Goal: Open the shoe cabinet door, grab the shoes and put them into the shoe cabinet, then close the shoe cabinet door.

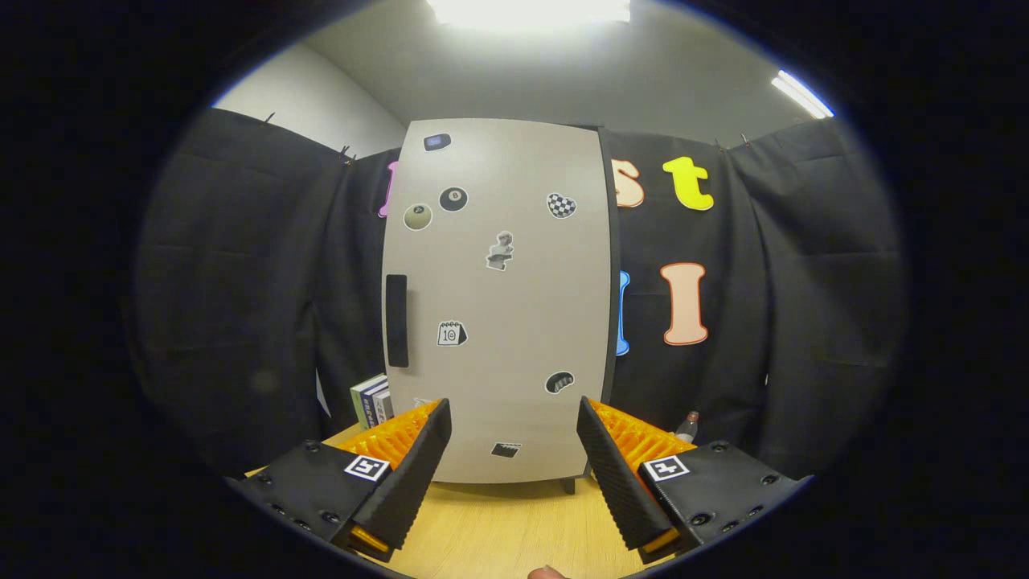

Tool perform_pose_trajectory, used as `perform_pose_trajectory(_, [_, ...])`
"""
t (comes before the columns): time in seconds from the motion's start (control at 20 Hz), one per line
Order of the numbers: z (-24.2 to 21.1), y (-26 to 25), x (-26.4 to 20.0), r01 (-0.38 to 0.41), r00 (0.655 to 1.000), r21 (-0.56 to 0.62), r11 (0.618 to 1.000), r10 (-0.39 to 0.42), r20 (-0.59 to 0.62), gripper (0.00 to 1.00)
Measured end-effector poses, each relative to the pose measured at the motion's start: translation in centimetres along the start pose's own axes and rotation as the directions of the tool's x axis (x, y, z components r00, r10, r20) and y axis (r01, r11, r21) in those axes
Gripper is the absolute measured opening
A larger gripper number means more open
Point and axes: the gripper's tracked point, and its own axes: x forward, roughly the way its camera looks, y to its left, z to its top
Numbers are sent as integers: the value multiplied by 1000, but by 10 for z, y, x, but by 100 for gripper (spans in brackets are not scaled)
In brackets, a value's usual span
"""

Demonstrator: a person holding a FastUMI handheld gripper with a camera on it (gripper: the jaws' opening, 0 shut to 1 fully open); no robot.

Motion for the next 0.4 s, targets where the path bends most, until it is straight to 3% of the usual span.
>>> perform_pose_trajectory(0.4, [2, -3, -1, 6, 1000, 16, 1000, -6, 13, 99])
